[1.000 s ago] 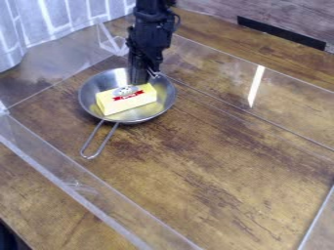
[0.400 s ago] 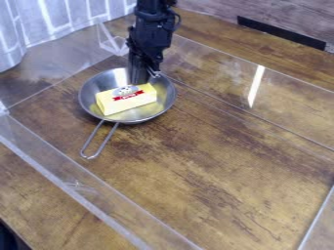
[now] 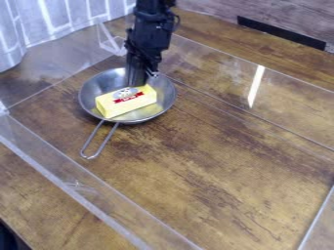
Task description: Put the yellow object in the silver pan
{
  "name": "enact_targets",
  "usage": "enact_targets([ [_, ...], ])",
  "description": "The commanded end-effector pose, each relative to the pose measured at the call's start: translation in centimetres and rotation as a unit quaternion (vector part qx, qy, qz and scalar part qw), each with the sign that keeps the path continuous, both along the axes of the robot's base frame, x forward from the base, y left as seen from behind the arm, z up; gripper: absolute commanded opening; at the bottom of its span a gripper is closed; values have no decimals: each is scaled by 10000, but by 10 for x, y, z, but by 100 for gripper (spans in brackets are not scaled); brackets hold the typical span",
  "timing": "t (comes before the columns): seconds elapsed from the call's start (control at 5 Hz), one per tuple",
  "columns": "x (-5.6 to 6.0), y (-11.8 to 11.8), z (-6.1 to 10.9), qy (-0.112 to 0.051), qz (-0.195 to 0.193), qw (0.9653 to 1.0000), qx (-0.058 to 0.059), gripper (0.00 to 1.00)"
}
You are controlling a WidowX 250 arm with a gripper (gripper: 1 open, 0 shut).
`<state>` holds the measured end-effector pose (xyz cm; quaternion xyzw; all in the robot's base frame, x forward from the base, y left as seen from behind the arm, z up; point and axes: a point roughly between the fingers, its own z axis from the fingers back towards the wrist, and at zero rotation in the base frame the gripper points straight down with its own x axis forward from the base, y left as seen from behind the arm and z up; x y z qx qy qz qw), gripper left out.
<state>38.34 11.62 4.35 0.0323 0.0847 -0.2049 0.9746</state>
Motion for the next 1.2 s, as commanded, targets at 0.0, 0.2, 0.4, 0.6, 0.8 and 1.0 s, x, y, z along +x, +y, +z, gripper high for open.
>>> enact_targets([
  [0.0,2,2,19,-158,51,9999,26,0],
  [0.2,2,2,23,-134,61,9999,13,0],
  [0.4,2,2,26,-105,69,9999,1,0],
  [0.6,2,2,29,-75,77,9999,-6,0],
  [0.8,2,2,31,-45,83,10000,-16,0],
  [1.0,2,3,29,-14,104,9999,-39,100],
])
